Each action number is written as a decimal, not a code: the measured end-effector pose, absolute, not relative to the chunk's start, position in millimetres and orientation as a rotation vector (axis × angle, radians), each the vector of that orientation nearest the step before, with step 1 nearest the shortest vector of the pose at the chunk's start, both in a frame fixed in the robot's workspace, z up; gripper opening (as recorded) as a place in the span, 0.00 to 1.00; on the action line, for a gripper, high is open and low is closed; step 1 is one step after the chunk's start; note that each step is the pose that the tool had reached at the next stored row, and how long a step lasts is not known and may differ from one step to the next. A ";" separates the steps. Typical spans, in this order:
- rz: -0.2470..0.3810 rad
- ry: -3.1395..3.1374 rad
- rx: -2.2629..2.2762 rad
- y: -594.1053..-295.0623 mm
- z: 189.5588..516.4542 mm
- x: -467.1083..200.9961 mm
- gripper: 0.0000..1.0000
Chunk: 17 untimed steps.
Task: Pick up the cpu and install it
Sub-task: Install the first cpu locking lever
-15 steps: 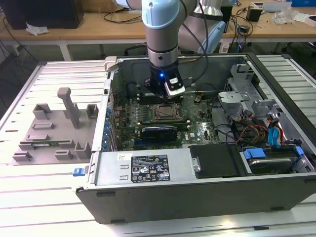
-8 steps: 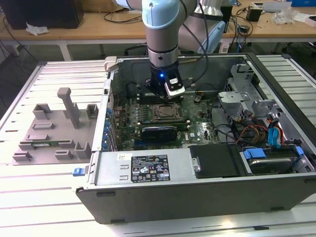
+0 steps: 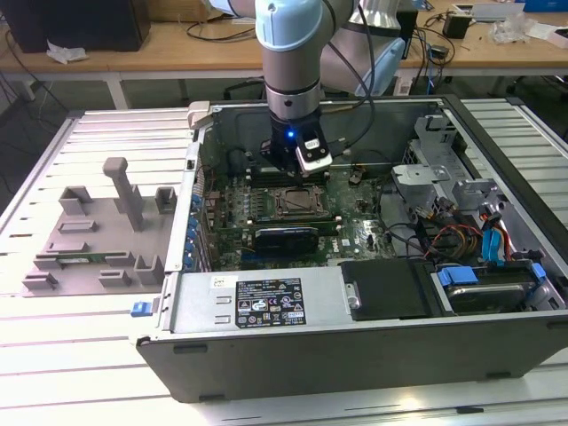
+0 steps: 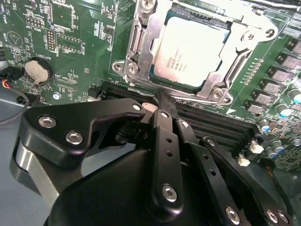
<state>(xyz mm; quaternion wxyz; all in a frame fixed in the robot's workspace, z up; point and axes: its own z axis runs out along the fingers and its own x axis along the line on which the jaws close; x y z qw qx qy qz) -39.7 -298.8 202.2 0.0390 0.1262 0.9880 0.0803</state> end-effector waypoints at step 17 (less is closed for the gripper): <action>0.233 2.960 0.382 -293.6 202.2 -48.5 0.11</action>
